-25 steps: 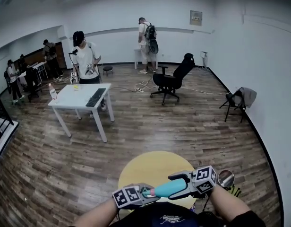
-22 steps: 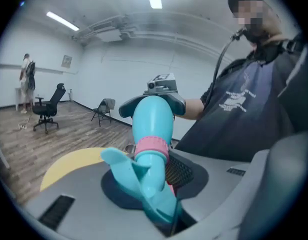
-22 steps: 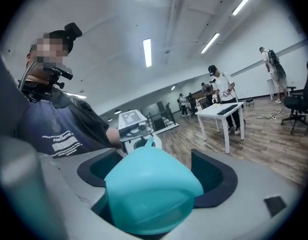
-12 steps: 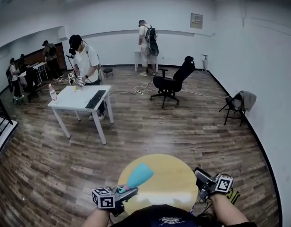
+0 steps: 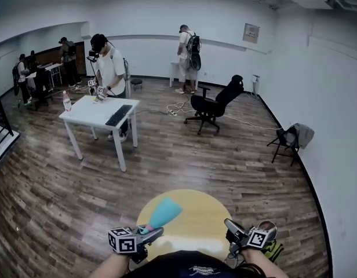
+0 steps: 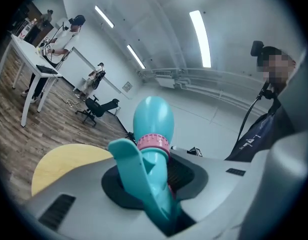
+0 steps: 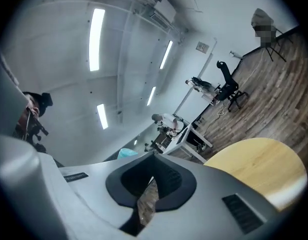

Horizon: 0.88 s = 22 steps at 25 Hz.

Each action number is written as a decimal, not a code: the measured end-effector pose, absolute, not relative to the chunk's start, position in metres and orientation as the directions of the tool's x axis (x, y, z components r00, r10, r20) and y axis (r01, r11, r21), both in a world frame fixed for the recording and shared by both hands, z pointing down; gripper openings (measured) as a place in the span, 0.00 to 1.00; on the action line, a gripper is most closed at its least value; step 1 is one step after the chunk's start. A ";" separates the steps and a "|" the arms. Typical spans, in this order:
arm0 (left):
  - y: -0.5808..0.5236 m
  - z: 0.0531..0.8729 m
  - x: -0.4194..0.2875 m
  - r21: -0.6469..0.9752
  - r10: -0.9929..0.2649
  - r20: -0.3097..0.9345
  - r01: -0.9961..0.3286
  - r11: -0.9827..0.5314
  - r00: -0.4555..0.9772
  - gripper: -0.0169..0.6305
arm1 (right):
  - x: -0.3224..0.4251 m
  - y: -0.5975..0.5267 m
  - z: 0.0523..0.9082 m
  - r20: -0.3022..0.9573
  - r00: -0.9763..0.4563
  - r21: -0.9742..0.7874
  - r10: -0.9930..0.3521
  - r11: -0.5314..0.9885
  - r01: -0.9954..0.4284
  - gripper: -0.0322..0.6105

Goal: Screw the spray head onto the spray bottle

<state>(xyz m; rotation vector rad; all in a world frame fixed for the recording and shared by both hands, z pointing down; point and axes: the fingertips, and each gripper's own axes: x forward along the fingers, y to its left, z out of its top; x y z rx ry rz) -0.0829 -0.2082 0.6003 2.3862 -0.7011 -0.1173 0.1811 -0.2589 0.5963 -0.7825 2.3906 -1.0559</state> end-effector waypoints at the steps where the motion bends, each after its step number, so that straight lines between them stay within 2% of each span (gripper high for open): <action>1: -0.208 0.599 -0.084 0.604 -0.511 0.087 -0.453 -0.656 0.855 0.21 | 0.178 -0.258 0.595 -0.132 -0.765 -0.757 -0.631 0.562 -0.333 0.07; 5: -0.203 0.600 -0.083 0.591 -0.504 0.102 -0.459 -0.663 0.858 0.21 | 0.171 -0.250 0.598 -0.111 -0.785 -0.739 -0.610 0.578 -0.345 0.07; 10: -0.204 0.602 -0.080 0.593 -0.503 0.107 -0.461 -0.660 0.857 0.21 | 0.162 -0.245 0.599 -0.026 -0.820 -0.643 -0.572 0.637 -0.425 0.07; 22: -0.202 0.600 -0.073 0.601 -0.489 0.108 -0.449 -0.662 0.866 0.20 | 0.151 -0.237 0.601 -0.004 -0.839 -0.631 -0.544 0.653 -0.420 0.07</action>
